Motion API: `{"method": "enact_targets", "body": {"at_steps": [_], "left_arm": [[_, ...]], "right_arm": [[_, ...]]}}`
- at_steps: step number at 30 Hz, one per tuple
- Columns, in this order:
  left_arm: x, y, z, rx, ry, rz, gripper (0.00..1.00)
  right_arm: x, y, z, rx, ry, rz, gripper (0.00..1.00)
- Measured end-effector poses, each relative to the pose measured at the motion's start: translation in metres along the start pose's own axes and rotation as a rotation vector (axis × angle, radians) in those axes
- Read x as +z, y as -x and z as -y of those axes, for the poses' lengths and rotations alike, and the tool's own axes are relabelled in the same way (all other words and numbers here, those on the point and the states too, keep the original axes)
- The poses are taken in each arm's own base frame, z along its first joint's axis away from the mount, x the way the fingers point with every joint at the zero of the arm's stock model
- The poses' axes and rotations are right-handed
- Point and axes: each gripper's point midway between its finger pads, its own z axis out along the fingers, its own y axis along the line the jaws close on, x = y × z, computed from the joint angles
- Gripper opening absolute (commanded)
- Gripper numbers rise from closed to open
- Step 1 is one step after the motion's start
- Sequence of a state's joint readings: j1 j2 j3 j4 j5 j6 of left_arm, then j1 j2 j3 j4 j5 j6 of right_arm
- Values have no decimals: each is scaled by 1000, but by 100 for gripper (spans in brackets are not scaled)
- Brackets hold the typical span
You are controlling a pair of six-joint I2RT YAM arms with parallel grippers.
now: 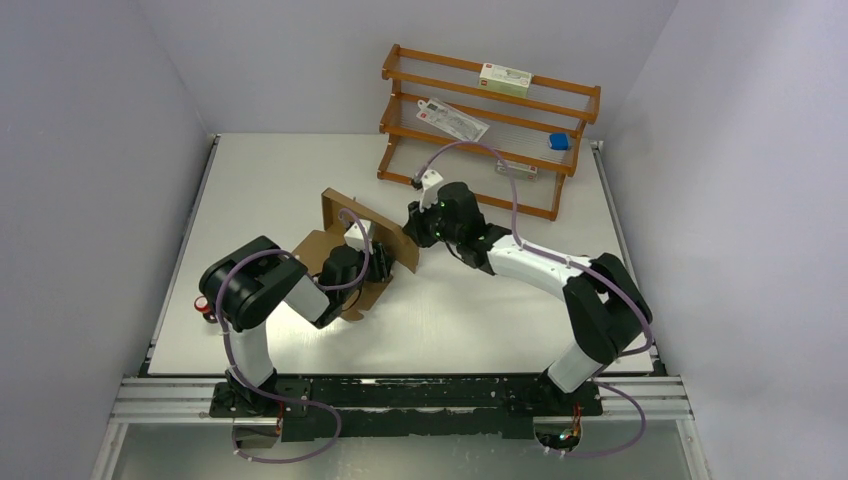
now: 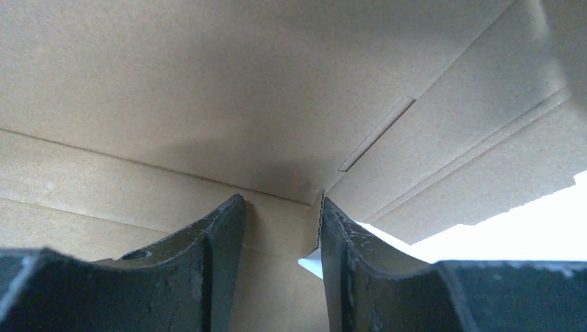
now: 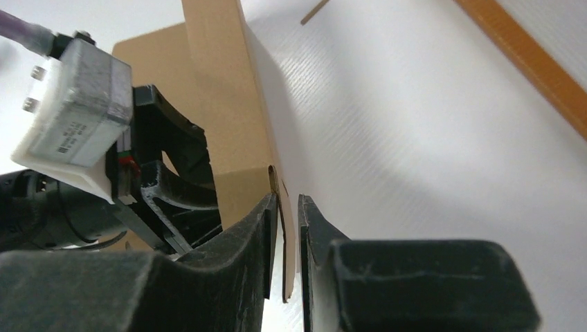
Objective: Fold the paper box
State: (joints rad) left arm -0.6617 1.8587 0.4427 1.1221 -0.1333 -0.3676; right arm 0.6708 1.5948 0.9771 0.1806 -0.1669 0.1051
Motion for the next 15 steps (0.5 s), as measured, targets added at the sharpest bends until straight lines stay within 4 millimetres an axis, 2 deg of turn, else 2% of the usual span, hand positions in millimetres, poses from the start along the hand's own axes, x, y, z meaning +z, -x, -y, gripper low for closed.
{"method": "enact_targets", "body": {"at_steps": [7, 15], "left_arm": [[0, 0, 1, 0, -7, -2, 48], [0, -1, 1, -5, -8, -2, 48]], "right_arm": [[12, -25, -4, -8, 5, -99, 21], [17, -25, -2, -3, -43, -119, 15]]}}
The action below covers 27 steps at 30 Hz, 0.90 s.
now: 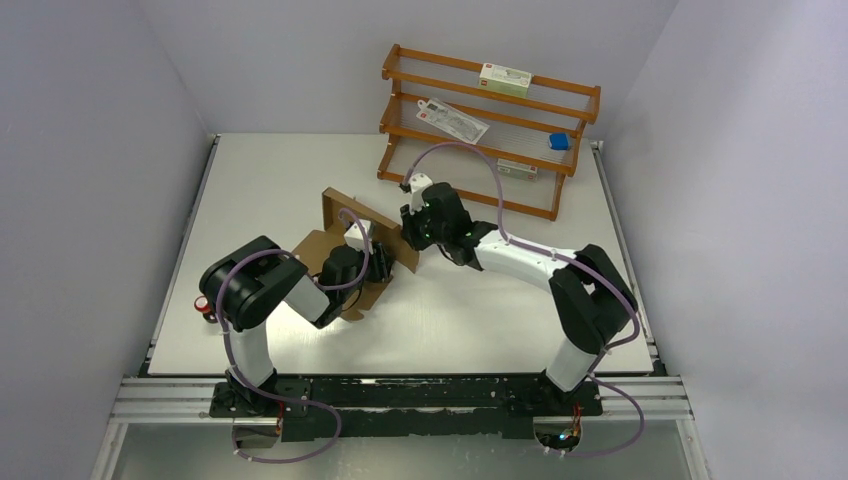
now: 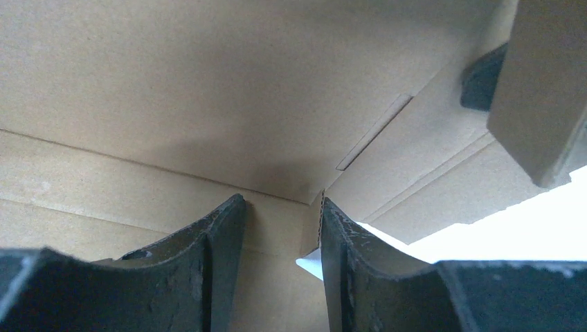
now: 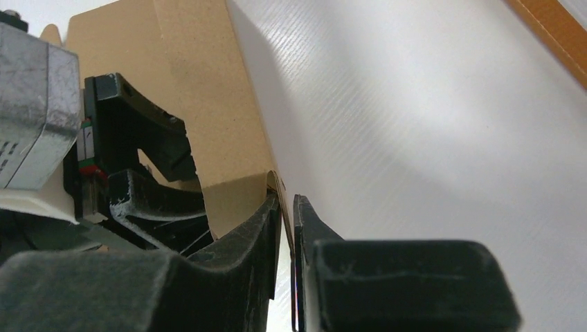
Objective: Fold the paper box
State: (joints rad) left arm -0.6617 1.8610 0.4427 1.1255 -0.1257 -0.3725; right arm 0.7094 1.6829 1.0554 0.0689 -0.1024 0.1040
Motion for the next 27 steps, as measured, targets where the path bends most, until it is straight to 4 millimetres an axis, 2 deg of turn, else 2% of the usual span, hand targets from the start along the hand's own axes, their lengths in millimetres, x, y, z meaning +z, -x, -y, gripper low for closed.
{"method": "enact_targets", "body": {"at_steps": [8, 14, 20, 27], "left_arm": [[1, 0, 0, -11, -1, 4, 48], [4, 1, 1, -37, -5, 20, 48], [8, 2, 3, -80, -20, 46, 48], [10, 2, 8, -119, -49, 65, 48]], "right_arm": [[6, 1, 4, 71, -100, -15, 5], [9, 4, 4, 103, -214, -38, 4], [10, 6, 8, 170, -343, -34, 7], [9, 6, 19, 290, -443, 9, 3]]}}
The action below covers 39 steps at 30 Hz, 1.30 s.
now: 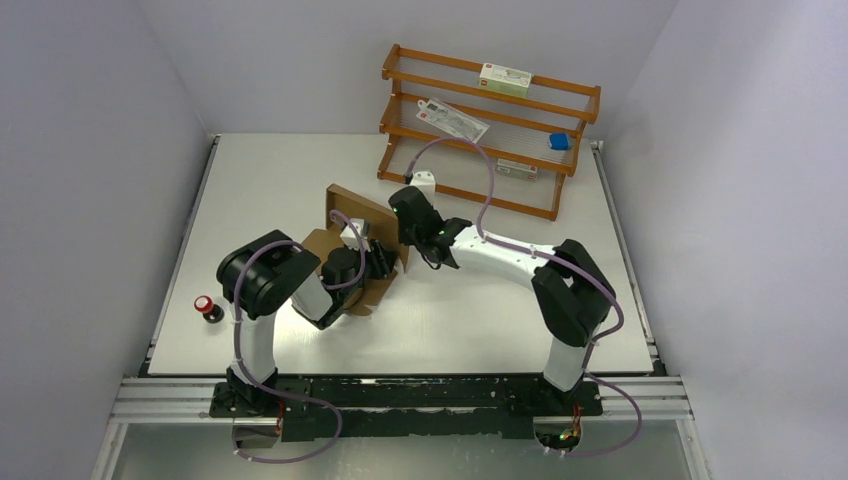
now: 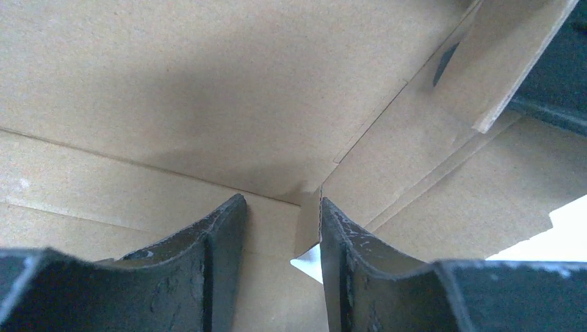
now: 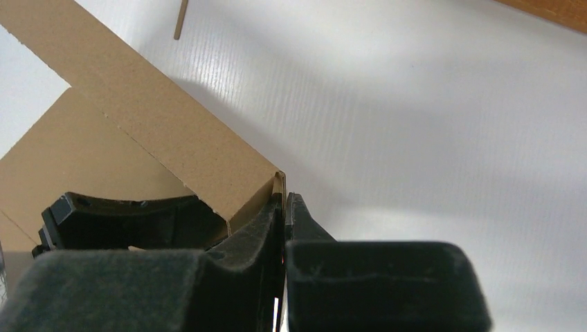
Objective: Fold the paper box
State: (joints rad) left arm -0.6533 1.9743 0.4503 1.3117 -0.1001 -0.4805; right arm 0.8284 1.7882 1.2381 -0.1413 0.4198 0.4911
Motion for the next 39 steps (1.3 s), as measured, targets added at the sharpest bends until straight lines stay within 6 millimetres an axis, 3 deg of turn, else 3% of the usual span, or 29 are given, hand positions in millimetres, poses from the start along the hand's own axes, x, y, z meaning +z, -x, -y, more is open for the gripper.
{"method": "enact_targets", "body": {"at_steps": [4, 11, 16, 20, 25, 33, 39], "left_arm": [[0, 0, 0, -3, -1, 0, 50], [-6, 5, 5, 15, -1, -40, 62], [-13, 23, 12, 19, -13, -38, 65], [-19, 44, 10, 11, -6, -20, 62], [-27, 59, -9, 2, 64, -25, 56], [-38, 28, -67, -32, 246, -154, 49], [-38, 25, -71, -61, 257, -166, 48]], "right_arm": [[2, 1, 0, 21, -11, 15, 0], [12, 6, -6, -36, 7, 41, 0], [16, 9, -9, -79, 24, 52, 0], [17, 10, -11, -105, 34, 56, 0], [17, 11, -13, -126, 49, 58, 0], [17, 11, -16, -149, 69, 56, 0], [17, 11, -18, -153, 82, 56, 0]]}}
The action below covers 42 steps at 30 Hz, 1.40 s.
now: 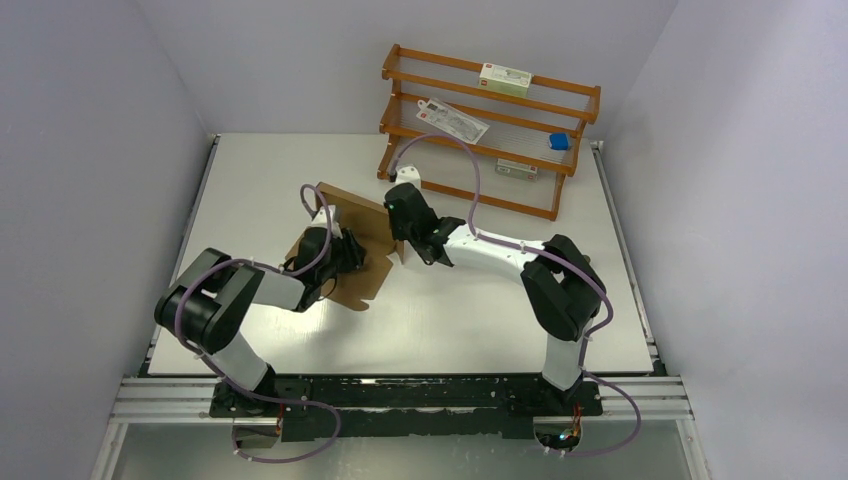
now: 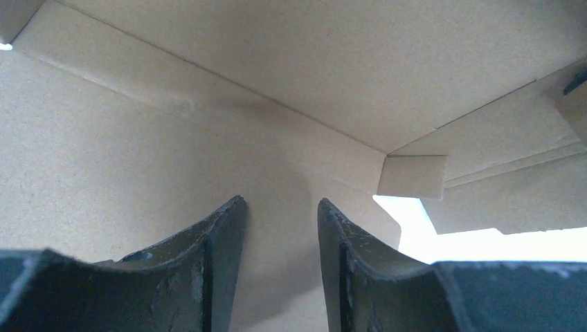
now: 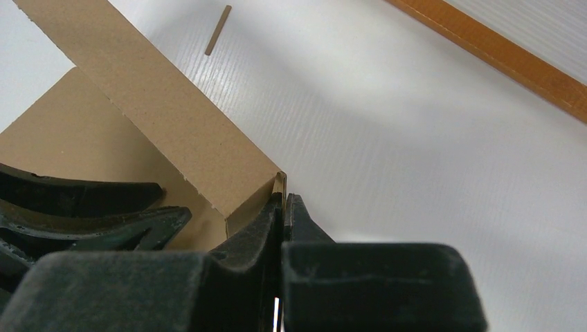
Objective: Fold the paper box
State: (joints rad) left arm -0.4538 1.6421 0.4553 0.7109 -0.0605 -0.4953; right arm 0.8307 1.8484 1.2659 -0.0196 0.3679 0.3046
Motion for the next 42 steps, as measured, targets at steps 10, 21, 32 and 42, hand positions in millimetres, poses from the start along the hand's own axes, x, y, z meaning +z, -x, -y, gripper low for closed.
{"method": "enact_targets", "body": {"at_steps": [10, 21, 32, 42], "left_arm": [[-8, -14, 22, -95, -131, -25, 48], [-14, -37, 62, -131, -244, -59, 46], [-15, -41, 66, -191, -224, -58, 44], [-16, -42, 67, -234, -217, -63, 43]], "right_arm": [[5, 5, 11, 59, -78, -2, 3], [7, 5, 24, 133, -90, 7, 9], [-16, -12, 29, 164, 11, 24, 18], [-32, -35, 42, 173, 78, -4, 22]]}}
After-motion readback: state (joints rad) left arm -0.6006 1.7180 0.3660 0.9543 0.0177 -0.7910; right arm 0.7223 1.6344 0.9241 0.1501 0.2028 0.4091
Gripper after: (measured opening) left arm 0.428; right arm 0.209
